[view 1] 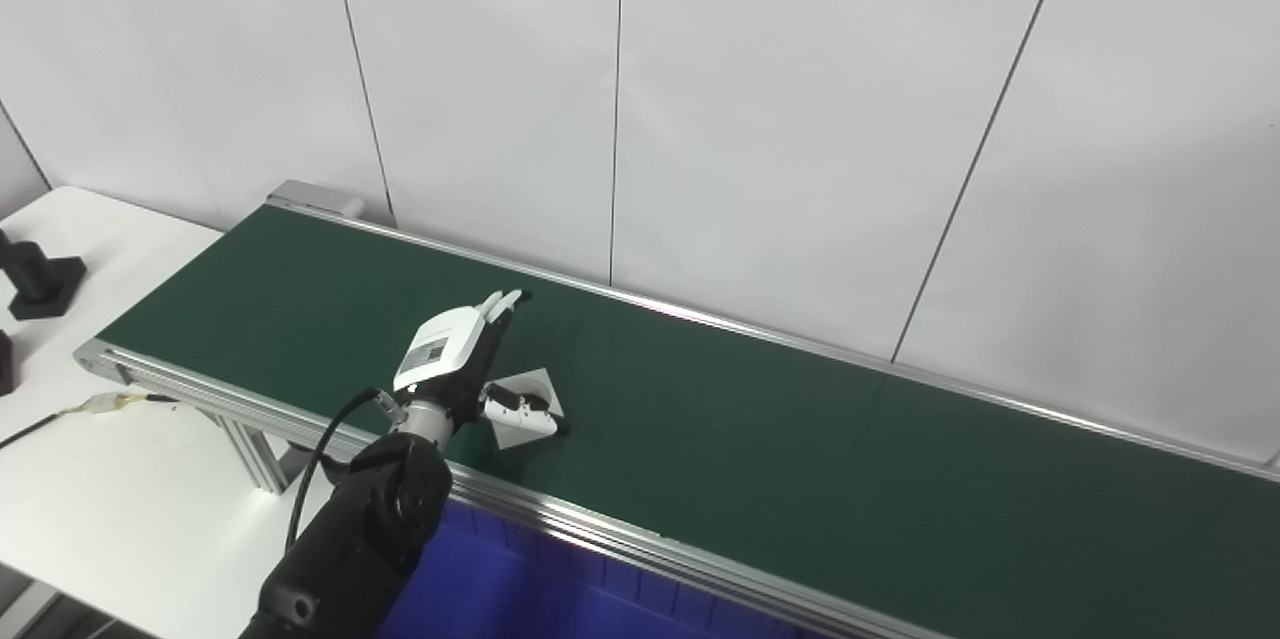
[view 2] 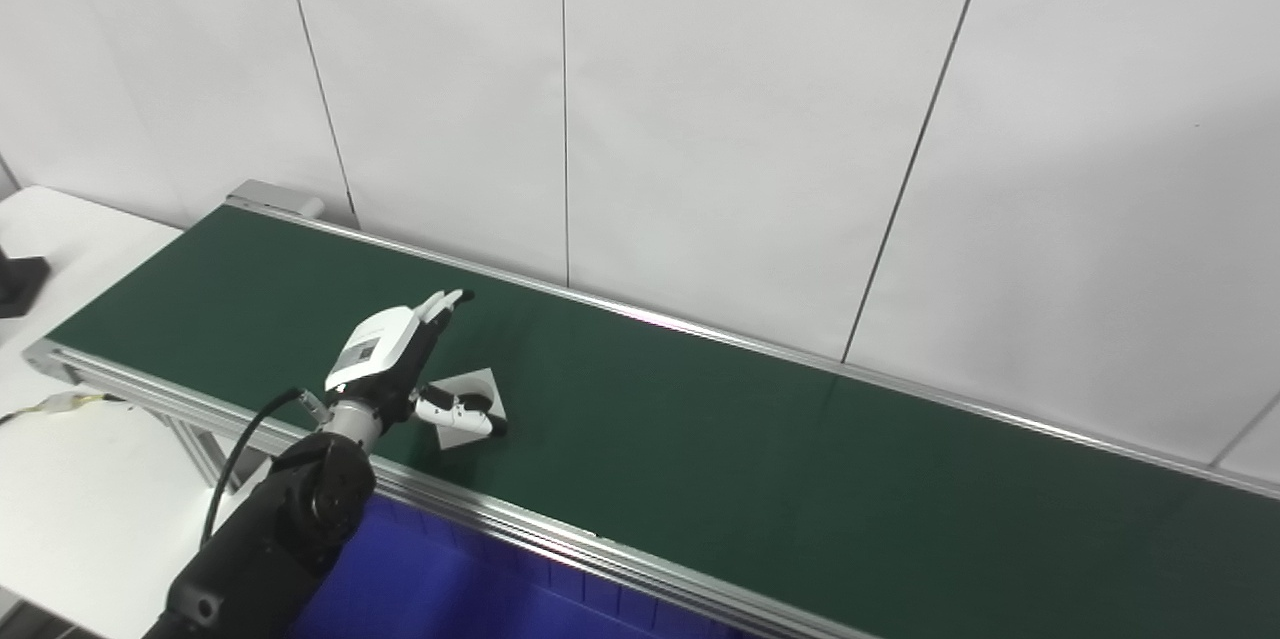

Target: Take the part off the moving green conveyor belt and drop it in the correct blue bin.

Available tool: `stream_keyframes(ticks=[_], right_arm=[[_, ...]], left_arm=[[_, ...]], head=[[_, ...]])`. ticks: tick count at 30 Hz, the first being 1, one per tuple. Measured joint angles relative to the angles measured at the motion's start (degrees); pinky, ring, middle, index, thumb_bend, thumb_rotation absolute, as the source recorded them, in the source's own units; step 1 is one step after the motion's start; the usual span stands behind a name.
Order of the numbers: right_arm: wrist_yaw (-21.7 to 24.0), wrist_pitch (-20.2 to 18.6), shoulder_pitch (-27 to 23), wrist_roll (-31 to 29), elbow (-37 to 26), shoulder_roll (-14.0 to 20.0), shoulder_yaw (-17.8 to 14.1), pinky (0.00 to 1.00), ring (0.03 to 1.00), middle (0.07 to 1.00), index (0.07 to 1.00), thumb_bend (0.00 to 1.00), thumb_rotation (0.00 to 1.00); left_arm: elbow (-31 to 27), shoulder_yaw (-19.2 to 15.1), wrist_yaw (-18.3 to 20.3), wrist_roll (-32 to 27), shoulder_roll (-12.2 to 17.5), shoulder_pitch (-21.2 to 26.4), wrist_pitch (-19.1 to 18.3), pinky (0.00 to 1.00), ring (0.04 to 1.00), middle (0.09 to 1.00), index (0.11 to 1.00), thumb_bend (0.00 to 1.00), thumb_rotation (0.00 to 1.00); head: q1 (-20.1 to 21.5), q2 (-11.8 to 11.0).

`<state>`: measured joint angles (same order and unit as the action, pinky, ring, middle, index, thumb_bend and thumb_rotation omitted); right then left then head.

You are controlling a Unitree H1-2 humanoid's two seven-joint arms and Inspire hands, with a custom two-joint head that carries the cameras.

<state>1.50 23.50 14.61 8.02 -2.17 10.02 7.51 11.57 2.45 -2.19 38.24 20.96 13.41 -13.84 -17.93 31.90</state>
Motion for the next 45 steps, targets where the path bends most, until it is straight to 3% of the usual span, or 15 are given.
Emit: stream_keyframes(ticks=[6,11,17,22,23,25,27,31,45], right_arm=[[0.00,0.00,0.18,-0.01,-0.09,-0.14,-0.02,0.87,0.861,0.878,0.931,0.63,0.26],[-0.01,0.00,0.73,-0.02,-0.46,-0.32,-0.23,0.86,0.857,0.876,0.926,0.64,0.29],[-0.02,0.00,1.02,0.18,-0.92,-0.80,-0.49,0.84,0.845,0.868,0.922,0.65,0.31],[-0.04,0.00,1.71,0.41,-2.01,-1.15,-0.77,0.83,0.838,0.864,0.921,0.63,0.30],[-0.04,0.00,1.75,0.45,-2.07,-1.17,-0.80,0.82,0.838,0.864,0.921,0.63,0.30],[-0.05,0.00,1.80,0.43,-2.06,-1.16,-0.94,0.83,0.838,0.864,0.921,0.63,0.29],[-0.05,0.00,1.82,0.35,-2.06,-1.20,-1.08,0.83,0.835,0.861,0.919,0.63,0.28],[-0.05,0.00,1.74,0.27,-2.06,-1.55,-1.24,0.83,0.836,0.865,0.918,0.64,0.29],[-0.20,0.00,1.60,0.24,-1.98,-1.87,-1.82,0.82,0.824,0.850,0.906,0.67,0.28]], left_arm=[[4.81,1.38,0.75,-1.03,0.13,1.24,-0.13,0.83,0.933,0.973,0.939,0.91,0.18],[8.47,2.29,-0.15,-2.63,0.05,3.30,0.63,0.83,0.927,0.972,0.939,0.93,0.19],[11.89,3.12,-4.07,-3.78,-1.01,4.26,4.15,0.74,0.860,0.912,0.889,0.84,0.11],[16.58,2.21,-13.35,-4.77,-4.36,4.61,9.40,0.58,0.654,0.717,0.735,0.66,0.00],[17.56,2.16,-15.08,-5.43,-4.75,4.90,10.74,0.53,0.600,0.570,0.614,0.58,0.00],[19.25,2.08,-17.51,-5.92,-5.67,5.30,13.24,0.48,0.461,0.511,0.562,0.52,0.00],[19.48,2.36,-19.10,-6.66,-6.64,5.28,14.82,0.46,0.429,0.495,0.535,0.50,0.00],[19.46,3.43,-19.15,-6.99,-7.70,5.29,16.62,0.45,0.428,0.503,0.511,0.50,0.00],[18.36,4.38,-15.24,-9.78,-6.23,4.54,19.72,0.47,0.436,0.511,0.503,0.50,0.00]], head=[[0.26,0.26],[0.35,0.44],[0.44,0.70],[0.62,0.97],[0.62,0.97],[0.62,1.05],[0.62,1.05],[0.79,1.05],[1.14,0.88]])
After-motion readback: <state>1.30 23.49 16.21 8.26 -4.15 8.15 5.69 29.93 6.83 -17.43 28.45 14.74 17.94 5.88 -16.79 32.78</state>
